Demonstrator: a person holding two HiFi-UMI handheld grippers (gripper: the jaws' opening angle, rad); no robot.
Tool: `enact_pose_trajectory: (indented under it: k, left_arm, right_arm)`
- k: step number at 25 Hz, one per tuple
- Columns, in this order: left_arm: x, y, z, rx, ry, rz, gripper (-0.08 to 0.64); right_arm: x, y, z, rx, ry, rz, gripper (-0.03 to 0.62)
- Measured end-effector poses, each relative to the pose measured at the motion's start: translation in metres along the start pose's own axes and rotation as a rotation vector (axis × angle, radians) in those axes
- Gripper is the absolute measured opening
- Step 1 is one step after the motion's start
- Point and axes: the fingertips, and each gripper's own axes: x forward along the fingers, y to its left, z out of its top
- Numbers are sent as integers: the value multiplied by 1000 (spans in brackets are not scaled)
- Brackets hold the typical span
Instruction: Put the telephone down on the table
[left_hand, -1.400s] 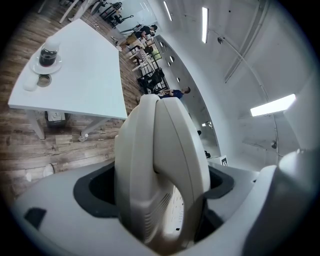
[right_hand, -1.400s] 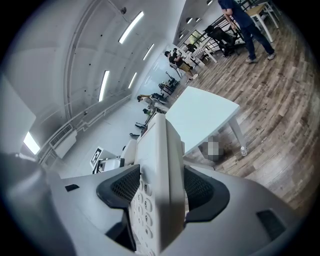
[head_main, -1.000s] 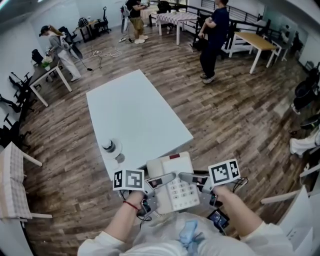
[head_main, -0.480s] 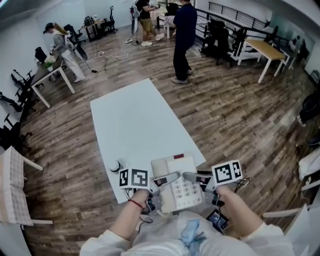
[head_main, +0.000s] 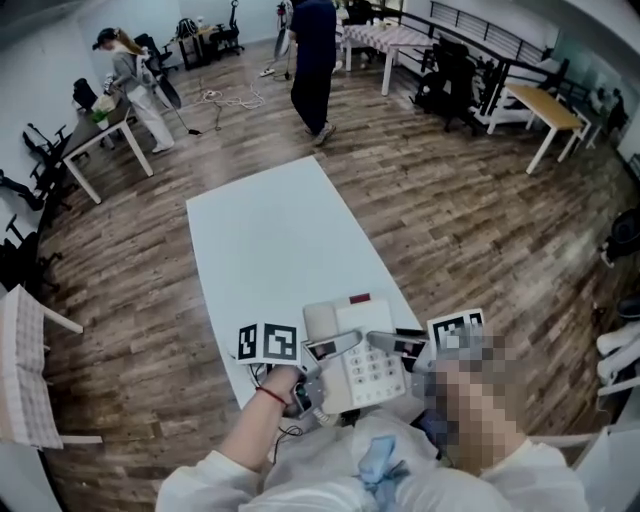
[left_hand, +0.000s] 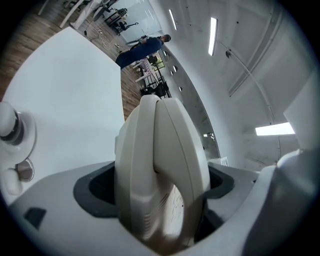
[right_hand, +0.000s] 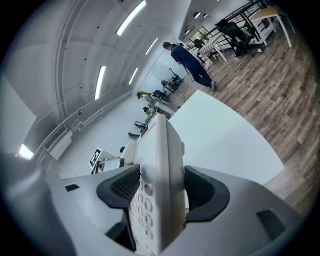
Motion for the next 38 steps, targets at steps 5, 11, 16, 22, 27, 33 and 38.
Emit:
enact_pose_trajectory:
  k: [5,11,16,22,27,33,38]
  left_arm:
    - [-1,7,24,-32,-41,-7,460]
    - [8,19,60,-68,-111,3,460]
    - [16,40,99,-88,-166,32,460]
    - [29,77,142,-108,-212,52,460]
    - [36,100,172,-109,-242,72,460]
    - [45,124,193,-141,-257,80,460]
    - [53,141,205,-162,-266,84,460]
  right_arm:
    - [13,-3,21,-10,29,-22,279]
    - [35,-11,59,-61,71,7,279]
    - [67,-27,94,-94,122,59,279]
    - [111,-51,129,-124,185,110,279]
    - [142,-69,153,-124,239,122,279]
    - [165,-86,168,-117,283,130,279]
    - [181,-101,176,-107,308,129,279]
